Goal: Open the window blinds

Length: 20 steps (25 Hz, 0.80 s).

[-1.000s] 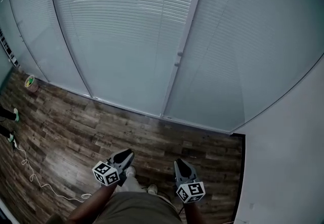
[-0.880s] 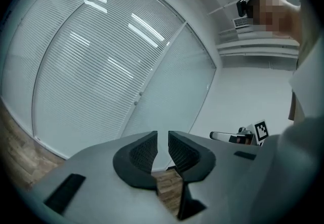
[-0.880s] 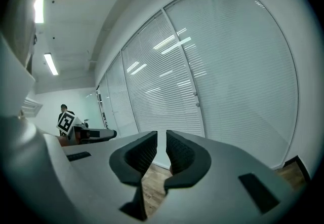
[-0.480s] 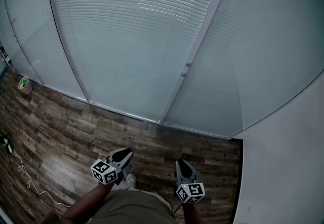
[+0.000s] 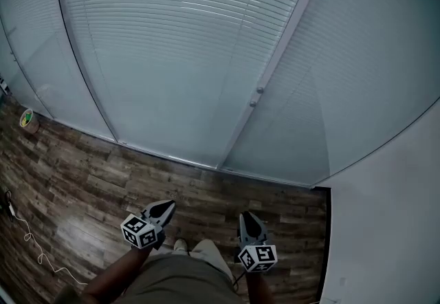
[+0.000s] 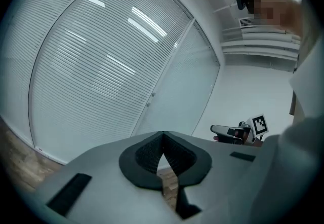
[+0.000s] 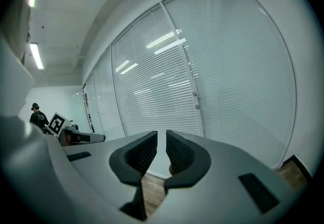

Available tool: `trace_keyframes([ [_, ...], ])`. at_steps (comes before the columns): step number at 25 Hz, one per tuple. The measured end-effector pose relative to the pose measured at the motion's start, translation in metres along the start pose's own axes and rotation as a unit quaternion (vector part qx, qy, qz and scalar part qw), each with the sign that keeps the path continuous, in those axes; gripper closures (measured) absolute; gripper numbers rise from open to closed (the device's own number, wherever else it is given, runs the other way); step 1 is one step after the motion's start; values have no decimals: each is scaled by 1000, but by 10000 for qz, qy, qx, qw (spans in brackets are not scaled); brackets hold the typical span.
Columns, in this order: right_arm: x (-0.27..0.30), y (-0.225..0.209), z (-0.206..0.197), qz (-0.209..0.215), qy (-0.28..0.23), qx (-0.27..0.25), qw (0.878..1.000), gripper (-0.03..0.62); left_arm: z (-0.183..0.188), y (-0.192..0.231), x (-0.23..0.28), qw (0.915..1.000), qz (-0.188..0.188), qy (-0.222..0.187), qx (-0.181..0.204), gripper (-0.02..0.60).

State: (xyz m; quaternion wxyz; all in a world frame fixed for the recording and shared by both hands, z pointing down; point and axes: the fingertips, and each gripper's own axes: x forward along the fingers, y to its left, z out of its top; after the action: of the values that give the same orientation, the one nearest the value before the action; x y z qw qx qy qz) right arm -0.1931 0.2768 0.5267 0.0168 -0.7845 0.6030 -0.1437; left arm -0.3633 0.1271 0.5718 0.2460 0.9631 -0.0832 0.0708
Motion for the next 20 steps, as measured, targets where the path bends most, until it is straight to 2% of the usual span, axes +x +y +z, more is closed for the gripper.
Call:
trace_keyframes([
  [7, 15, -24, 7, -13, 4, -39, 10000, 553, 4, -2, 30, 10000, -46, 25, 84, 568],
  [11, 27, -52, 15, 6, 38, -28, 10000, 554, 16, -4, 56, 9999, 47, -74, 98, 568],
  [16, 35, -88, 43, 99, -11, -96, 9999, 554, 32, -20, 94, 9998, 117, -142, 121, 568],
  [20, 50, -125, 47, 187, -21, -50, 9998, 554, 31, -27, 134, 9995, 201, -152, 192, 568],
])
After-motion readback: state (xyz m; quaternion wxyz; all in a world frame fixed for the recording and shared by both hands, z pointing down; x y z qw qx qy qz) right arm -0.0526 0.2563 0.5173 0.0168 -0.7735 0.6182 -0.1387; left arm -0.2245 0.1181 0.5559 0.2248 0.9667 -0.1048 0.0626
